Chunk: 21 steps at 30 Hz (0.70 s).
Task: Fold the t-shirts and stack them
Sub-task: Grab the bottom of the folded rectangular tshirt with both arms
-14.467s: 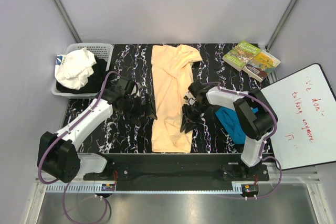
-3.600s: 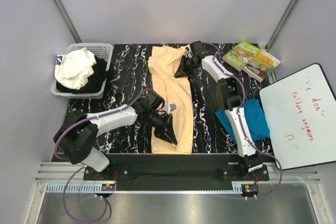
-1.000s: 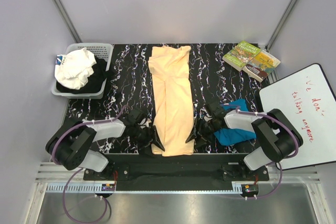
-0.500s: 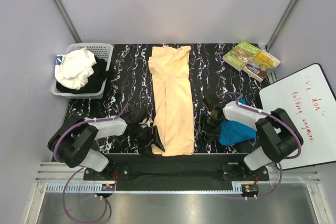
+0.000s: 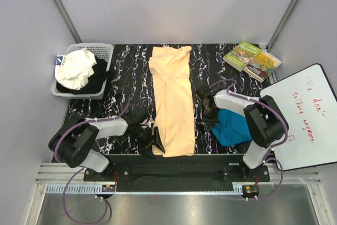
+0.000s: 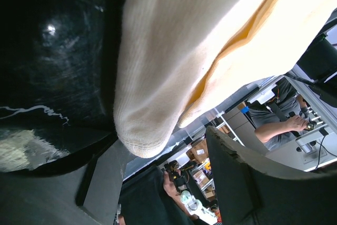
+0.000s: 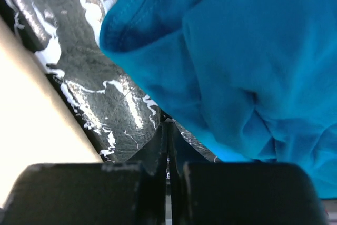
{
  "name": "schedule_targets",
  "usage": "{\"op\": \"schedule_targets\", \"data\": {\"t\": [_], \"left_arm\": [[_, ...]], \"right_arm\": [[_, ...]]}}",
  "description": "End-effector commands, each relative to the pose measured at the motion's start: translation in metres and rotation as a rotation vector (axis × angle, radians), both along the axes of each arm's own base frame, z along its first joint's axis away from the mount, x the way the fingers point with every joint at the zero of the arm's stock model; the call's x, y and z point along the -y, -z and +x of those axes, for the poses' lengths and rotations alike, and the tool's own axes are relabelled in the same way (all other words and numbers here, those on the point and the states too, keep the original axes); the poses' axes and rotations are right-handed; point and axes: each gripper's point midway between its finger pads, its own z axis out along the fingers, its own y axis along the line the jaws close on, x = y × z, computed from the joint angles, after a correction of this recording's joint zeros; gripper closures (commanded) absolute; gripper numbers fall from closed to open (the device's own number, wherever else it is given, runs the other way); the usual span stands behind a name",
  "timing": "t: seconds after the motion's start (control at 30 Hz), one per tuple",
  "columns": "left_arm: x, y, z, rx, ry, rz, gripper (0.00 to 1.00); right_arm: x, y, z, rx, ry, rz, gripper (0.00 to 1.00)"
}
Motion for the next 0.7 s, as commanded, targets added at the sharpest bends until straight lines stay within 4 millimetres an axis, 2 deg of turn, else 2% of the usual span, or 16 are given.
{"op": "schedule_targets", "data": {"t": [0.0,0.17,0.3,0.43,0.6,0.67], "left_arm": [[-0.008,0.019,0.041,0.236,-0.018,0.097,0.34],[-0.011,0.019,0.04,0.241,-0.02,0.105,0.34],[-0.013,0.02,0.037,0.243,-0.021,0.109,0.34],[-0.014,0.02,0.037,0.244,-0.019,0.112,0.34],[-0.014,0.02,0.038,0.248,-0.01,0.111,0.34],[-0.014,0.02,0.038,0.249,-0.007,0.109,0.34]], "right_arm": [[0.022,0.011,0.025,0.04,0.001,-0.188,1.0],[0.043,0.011,0.036,0.046,0.038,-0.279,1.0],[0.076,0.008,0.046,0.039,0.127,-0.295,1.0],[0.1,0.002,0.055,0.048,0.166,-0.305,1.0],[0.109,0.0,0.067,0.059,0.16,-0.322,1.0],[0.104,-0.004,0.073,0.071,0.16,-0.293,1.0]]}}
